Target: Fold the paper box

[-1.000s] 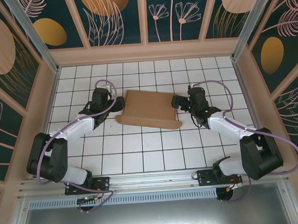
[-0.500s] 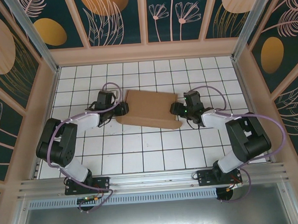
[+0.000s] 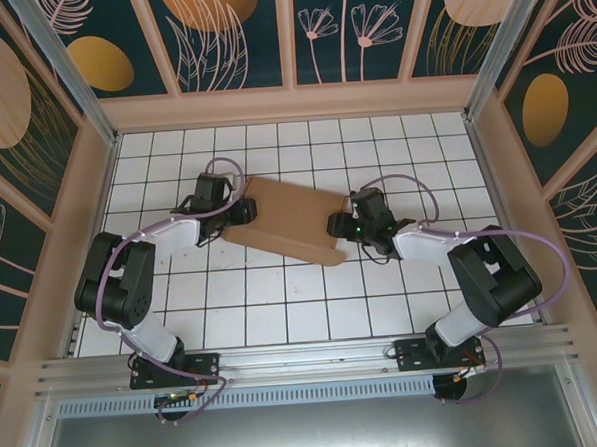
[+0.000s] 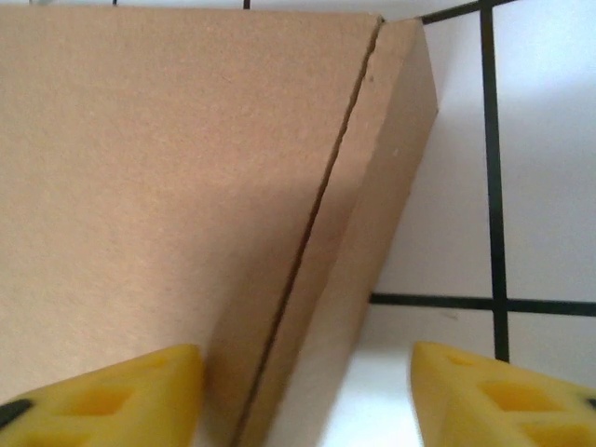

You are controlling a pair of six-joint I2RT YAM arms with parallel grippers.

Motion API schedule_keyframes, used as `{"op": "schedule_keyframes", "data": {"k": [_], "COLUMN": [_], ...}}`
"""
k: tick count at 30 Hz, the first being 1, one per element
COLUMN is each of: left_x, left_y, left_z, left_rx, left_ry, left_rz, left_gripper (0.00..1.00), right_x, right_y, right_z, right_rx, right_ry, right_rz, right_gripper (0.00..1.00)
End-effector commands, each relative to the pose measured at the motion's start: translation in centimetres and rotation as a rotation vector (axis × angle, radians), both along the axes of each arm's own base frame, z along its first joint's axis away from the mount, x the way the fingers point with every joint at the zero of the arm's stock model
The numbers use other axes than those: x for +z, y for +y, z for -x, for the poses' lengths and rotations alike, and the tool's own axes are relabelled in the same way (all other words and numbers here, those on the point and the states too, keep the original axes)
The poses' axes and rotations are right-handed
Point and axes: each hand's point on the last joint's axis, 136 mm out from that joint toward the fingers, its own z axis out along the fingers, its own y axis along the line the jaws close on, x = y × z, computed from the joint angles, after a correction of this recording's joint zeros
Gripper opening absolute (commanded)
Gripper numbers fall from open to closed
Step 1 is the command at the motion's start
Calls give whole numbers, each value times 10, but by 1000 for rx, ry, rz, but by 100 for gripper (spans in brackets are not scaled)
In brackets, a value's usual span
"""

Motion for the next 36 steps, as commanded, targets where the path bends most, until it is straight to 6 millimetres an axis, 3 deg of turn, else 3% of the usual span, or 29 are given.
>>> {"op": "schedule_keyframes", "data": {"k": [1, 3, 4, 7, 8, 11, 13, 16, 19, 22, 28, 36], "left_x": [29, 36, 55, 83, 93, 93, 89, 79, 69, 43, 3, -11], "left_y": [16, 26, 27, 28, 25, 8, -16, -60, -87, -95, -97, -97], "left_z": [-11, -9, -16, -16, -16, -14, -13, -9, -5, -1, 13, 18], "left_rx": [78, 136, 166, 214, 217, 168, 91, -47, -126, -152, -176, -180], "left_ry": [-45, -46, -85, -149, -165, -118, -77, -20, 26, 89, 177, 206], "left_rz": [-62, -77, -57, 12, 47, 113, 137, 156, 193, 198, 181, 182], "left_gripper": [65, 64, 64, 61, 61, 57, 56, 53, 46, 43, 42, 41], "right_x": [4, 15, 26, 58, 69, 98, 115, 130, 129, 117, 91, 61], "right_y": [-25, -41, -46, -42, -32, -6, 18, 68, 91, 103, 101, 95], "right_z": [5, 0, -3, -9, -10, -16, -18, 4, 10, 21, 13, 11], "right_rx": [-53, -97, -100, -38, 25, 148, 243, 512, 646, 788, 831, 891], "right_ry": [4, -45, -89, -253, -307, -404, -439, -572, -679, -752, -790, -795], "right_rz": [132, 201, 231, 362, 382, 389, 368, 342, 367, 389, 511, 612], "right_gripper": [71, 77, 80, 82, 82, 82, 81, 79, 77, 78, 78, 79]}}
